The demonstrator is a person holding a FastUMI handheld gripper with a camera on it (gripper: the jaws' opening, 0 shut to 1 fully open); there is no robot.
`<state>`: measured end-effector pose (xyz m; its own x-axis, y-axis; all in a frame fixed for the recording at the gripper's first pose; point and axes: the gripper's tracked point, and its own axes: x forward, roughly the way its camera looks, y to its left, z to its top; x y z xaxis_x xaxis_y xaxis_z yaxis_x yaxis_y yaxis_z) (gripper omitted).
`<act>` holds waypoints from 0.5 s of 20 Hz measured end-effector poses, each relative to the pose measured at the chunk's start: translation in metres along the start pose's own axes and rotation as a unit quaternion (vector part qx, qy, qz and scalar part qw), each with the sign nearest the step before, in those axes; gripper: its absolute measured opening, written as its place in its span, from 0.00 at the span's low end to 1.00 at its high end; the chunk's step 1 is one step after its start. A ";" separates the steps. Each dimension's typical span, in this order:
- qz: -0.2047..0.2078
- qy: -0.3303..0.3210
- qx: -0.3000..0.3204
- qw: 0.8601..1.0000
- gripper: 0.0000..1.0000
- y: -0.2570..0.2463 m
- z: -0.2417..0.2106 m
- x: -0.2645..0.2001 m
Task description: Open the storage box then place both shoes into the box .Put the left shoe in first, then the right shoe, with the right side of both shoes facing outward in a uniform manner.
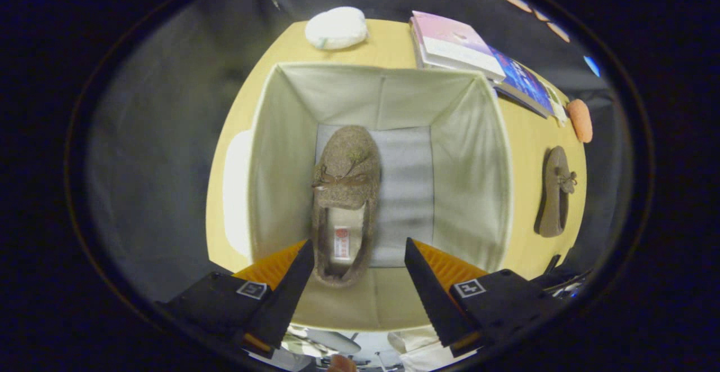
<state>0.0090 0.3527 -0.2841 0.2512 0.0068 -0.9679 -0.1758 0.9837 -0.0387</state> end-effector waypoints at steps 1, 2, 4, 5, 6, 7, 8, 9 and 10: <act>-0.002 -0.010 0.007 1.000 1.00 -0.006 0.003 -0.012; -0.008 -0.020 0.012 1.000 1.00 -0.016 0.007 -0.026; -0.022 -0.043 0.019 0.999 1.00 -0.036 0.016 -0.054; -0.027 -0.057 0.023 0.998 1.00 -0.047 0.022 -0.068; -0.034 -0.071 0.030 0.996 1.00 -0.059 0.028 -0.081; -0.044 -0.084 0.038 0.995 1.00 -0.074 0.033 -0.093; -0.056 -0.096 0.043 0.993 1.00 -0.092 0.039 -0.103; -0.071 -0.104 0.051 0.991 1.00 -0.111 0.043 -0.110; -0.086 -0.108 0.062 0.989 1.00 -0.130 0.044 -0.116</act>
<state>0.0452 0.2316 -0.1560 0.4660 -0.1377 -0.8740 0.0018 0.9880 -0.1546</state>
